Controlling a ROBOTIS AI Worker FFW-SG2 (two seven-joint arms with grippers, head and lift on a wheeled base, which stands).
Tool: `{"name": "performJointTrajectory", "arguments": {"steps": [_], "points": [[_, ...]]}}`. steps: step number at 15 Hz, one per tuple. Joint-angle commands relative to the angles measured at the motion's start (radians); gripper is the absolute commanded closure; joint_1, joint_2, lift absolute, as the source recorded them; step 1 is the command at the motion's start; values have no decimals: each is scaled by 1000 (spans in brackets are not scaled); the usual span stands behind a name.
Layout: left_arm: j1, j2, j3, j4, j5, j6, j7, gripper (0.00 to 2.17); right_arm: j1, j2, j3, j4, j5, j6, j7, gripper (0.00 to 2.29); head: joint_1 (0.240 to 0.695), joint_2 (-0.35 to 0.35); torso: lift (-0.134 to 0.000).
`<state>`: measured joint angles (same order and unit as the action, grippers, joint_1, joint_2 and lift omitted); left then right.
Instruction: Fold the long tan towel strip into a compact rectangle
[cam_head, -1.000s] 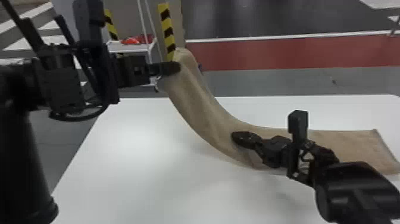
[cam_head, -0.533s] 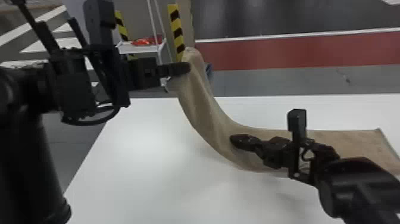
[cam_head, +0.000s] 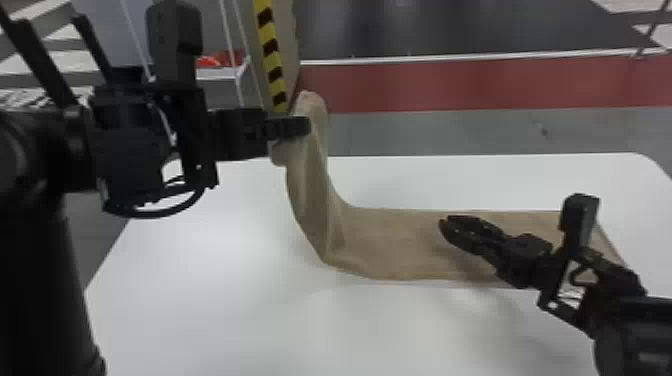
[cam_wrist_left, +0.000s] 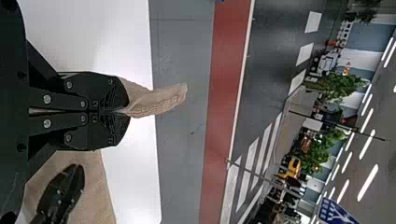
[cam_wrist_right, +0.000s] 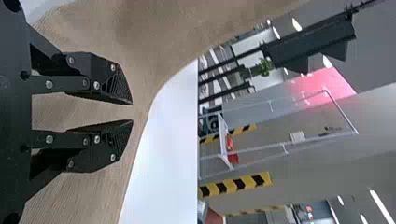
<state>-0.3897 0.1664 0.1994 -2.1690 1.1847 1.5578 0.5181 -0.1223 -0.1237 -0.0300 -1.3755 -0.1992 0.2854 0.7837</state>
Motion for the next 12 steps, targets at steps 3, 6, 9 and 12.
{"name": "performJointTrajectory", "arguments": {"steps": [3,6,9,12], "points": [[40,-131,-184,-31,-221,13,17,1379,119,-131,-234,-80,-138,11,2,19,690,-89,-128],[51,-169,-385,-18,-442,13,43,1379,168,-142,-399,-99,-189,-1,12,26,695,-225,-128],[51,-169,-563,61,-582,-80,85,1379,194,-157,-445,-74,-215,-19,38,36,695,-347,-128],[40,-169,-637,172,-608,-252,108,1379,201,-157,-458,-14,-243,-102,55,36,695,-350,-128]]}}
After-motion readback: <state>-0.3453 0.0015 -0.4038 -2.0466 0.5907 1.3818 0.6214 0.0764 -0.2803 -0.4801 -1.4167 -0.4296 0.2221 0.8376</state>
